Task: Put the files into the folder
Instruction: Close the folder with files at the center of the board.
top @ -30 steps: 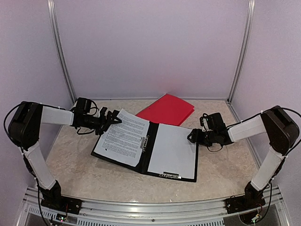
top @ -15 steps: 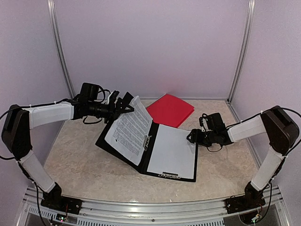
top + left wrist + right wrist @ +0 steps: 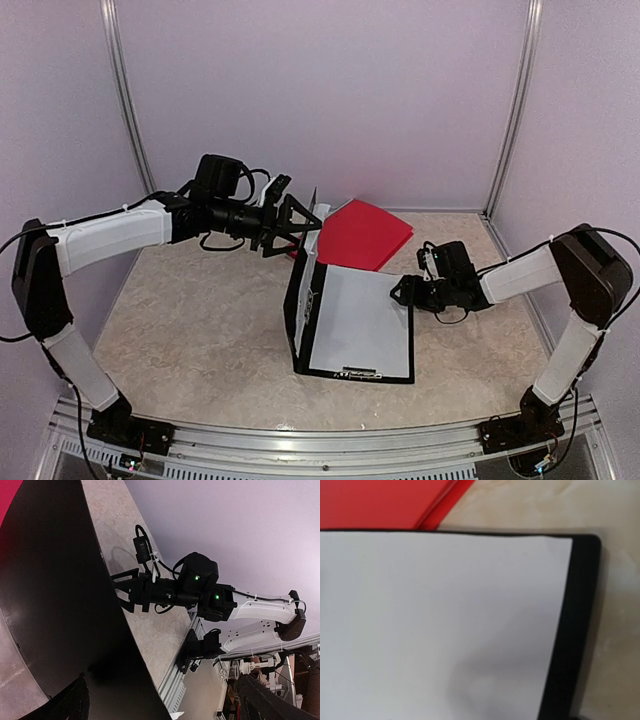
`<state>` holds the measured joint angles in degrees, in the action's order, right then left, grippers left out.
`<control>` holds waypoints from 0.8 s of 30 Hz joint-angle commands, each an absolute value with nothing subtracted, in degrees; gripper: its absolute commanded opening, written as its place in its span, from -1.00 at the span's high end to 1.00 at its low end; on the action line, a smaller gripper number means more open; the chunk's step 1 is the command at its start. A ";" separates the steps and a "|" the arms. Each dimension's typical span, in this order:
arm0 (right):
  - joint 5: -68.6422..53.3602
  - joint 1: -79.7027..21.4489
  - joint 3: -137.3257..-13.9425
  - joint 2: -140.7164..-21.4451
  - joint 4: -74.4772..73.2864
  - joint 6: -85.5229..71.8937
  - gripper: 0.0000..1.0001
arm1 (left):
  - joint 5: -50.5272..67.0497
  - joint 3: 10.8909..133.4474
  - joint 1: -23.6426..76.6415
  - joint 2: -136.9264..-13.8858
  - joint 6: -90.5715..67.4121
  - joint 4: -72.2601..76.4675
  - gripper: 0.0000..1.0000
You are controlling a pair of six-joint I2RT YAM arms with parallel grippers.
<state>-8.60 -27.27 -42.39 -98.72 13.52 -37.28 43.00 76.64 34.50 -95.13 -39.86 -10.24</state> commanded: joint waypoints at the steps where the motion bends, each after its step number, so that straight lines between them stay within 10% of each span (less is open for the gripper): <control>1: -10.34 -28.03 -42.54 -100.93 11.91 -38.12 -0.41 | 41.40 79.95 36.20 -97.49 -37.90 -13.85 -0.98; 24: -7.99 -26.51 -44.13 -93.84 4.58 -37.70 -0.50 | 45.94 87.95 46.98 -118.38 -33.61 -10.24 -0.98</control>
<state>-10.92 -27.20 -42.48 -97.32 11.20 -38.89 45.19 86.32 46.78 -114.48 -35.53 -11.11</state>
